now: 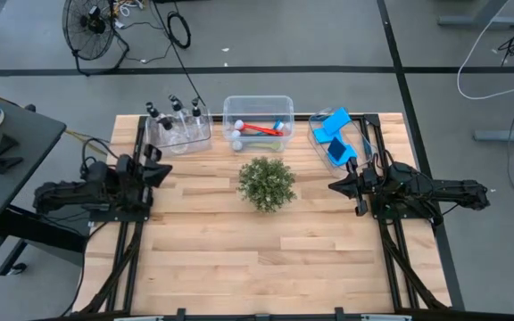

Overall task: Pick & Place Kitchen Sink Supplies
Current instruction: Return to Home Position

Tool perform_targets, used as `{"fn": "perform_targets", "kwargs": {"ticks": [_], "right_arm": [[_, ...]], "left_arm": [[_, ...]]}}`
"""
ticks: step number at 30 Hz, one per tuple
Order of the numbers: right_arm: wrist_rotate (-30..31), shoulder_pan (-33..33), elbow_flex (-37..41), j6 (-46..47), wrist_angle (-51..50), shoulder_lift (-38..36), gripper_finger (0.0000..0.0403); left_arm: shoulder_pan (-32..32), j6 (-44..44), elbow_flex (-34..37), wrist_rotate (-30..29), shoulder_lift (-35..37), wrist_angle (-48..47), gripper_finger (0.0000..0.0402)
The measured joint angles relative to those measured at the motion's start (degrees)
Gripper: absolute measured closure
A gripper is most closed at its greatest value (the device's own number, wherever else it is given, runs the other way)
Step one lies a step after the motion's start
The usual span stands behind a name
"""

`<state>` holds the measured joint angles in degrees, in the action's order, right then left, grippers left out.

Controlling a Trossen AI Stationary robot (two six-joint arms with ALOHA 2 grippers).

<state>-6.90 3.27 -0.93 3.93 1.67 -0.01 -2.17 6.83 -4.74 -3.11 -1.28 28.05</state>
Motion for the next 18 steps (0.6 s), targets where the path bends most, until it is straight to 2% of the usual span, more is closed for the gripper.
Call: {"fn": "perform_targets", "kwargs": {"ticks": [11,18], "right_arm": [[0.00,0.00,0.00,0.00,0.00,0.00,0.0399],[0.00,0.02,0.00,-0.01,0.00,0.00,0.0399]], "left_arm": [[0.00,-0.06,4.25,-1.79,1.18,2.19,0.0399],[0.00,-1.37,4.25,-2.14,1.21,1.81,0.0399]]}}
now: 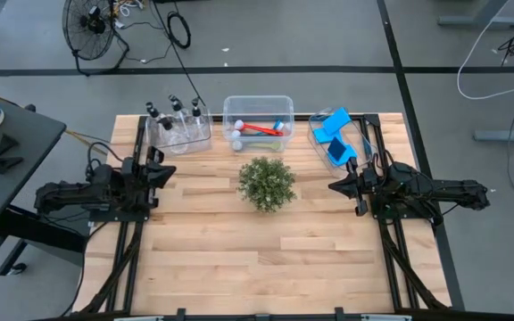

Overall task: Pick & Place Kitchen Sink Supplies
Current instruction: Return to Home Position

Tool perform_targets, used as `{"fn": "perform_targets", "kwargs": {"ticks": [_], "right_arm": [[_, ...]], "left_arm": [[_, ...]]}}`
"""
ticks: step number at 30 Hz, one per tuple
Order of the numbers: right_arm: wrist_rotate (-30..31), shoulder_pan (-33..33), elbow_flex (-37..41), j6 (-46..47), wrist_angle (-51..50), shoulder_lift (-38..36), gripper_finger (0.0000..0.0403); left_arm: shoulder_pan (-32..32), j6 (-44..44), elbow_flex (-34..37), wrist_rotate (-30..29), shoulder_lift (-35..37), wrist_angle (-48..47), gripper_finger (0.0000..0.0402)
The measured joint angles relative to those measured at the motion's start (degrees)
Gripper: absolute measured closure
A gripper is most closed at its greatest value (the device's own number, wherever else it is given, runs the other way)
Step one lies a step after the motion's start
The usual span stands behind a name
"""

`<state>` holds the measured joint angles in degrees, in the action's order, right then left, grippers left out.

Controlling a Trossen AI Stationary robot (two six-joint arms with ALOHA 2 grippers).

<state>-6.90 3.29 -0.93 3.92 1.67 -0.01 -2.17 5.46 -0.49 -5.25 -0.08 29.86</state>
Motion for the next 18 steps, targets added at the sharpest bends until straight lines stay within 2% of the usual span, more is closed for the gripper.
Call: {"fn": "perform_targets", "kwargs": {"ticks": [18], "right_arm": [[0.01,0.00,0.00,0.01,0.00,0.00,0.0399]], "left_arm": [[0.00,-0.16,0.02,-0.09,-0.02,-17.27,0.0399]]}}
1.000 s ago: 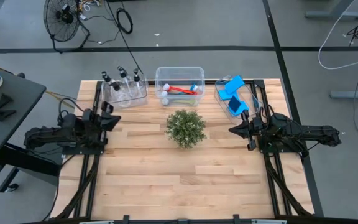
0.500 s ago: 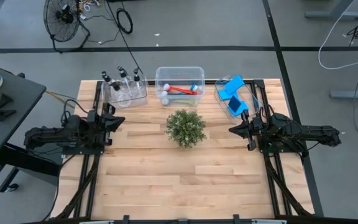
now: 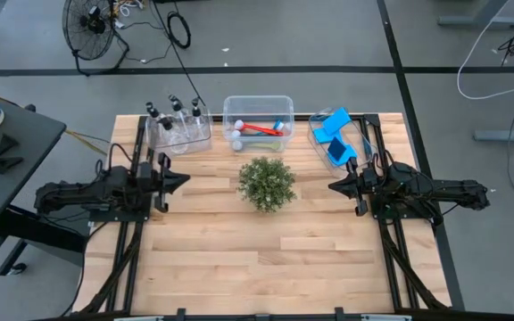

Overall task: Pick & Place Kitchen Sink Supplies
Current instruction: Return to Home Position

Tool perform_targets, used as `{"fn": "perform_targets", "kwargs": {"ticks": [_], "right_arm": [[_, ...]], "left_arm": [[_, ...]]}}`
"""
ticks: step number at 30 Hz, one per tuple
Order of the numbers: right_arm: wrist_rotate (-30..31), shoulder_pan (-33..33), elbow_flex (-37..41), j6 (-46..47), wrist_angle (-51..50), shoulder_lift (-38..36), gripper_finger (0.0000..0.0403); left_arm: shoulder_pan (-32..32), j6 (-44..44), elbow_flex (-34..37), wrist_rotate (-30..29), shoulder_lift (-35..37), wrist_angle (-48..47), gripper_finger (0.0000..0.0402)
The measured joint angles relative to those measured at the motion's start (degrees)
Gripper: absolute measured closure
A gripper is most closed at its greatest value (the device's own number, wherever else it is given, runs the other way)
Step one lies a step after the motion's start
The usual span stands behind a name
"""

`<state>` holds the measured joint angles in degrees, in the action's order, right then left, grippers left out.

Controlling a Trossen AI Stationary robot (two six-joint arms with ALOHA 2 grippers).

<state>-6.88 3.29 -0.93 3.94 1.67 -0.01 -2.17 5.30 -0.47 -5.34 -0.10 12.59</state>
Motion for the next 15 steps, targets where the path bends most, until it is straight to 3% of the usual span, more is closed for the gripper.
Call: {"fn": "perform_targets", "kwargs": {"ticks": [15], "right_arm": [[-0.01,-0.02,0.00,0.01,-0.01,0.00,0.0399]], "left_arm": [[0.02,-0.17,0.02,-0.18,0.00,-9.50,0.0399]]}}
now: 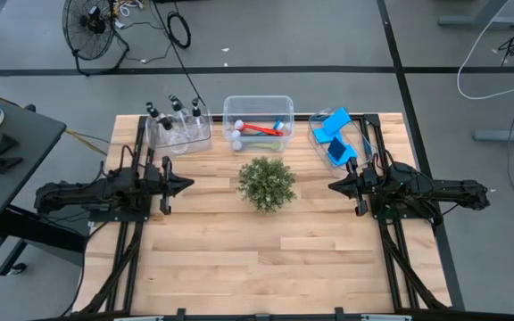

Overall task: Pick & Place Kitchen Sink Supplies
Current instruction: Return to Home Position

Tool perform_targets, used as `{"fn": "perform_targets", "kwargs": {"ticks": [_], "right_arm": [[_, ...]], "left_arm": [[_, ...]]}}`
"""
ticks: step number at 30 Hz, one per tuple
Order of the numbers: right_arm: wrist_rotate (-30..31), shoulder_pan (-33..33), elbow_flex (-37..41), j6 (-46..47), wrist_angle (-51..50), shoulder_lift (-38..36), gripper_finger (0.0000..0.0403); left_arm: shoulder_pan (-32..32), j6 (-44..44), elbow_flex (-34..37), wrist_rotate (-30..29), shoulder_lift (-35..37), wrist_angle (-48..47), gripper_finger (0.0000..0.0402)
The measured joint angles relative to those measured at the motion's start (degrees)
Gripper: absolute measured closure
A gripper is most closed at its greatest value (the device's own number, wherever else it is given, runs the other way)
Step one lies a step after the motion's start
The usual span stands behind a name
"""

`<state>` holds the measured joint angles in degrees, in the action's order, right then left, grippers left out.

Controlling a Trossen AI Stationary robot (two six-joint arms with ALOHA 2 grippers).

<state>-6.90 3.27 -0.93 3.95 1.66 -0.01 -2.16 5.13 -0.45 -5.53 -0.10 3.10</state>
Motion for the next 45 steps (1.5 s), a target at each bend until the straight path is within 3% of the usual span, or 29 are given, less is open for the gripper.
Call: {"fn": "perform_targets", "kwargs": {"ticks": [21,33,45], "right_arm": [[0.00,0.01,0.00,-0.02,0.00,0.00,0.0399],[0.00,0.02,0.00,-0.02,-0.01,0.00,0.0399],[0.01,0.00,0.00,-0.01,0.00,0.00,0.0399]], "left_arm": [[-0.02,-2.73,0.00,0.16,0.00,-1.51,0.0399],[-0.01,9.43,0.04,-0.19,0.00,0.00,0.0399],[0.00,9.70,0.04,-0.02,-0.26,0.62,0.0399]]}}
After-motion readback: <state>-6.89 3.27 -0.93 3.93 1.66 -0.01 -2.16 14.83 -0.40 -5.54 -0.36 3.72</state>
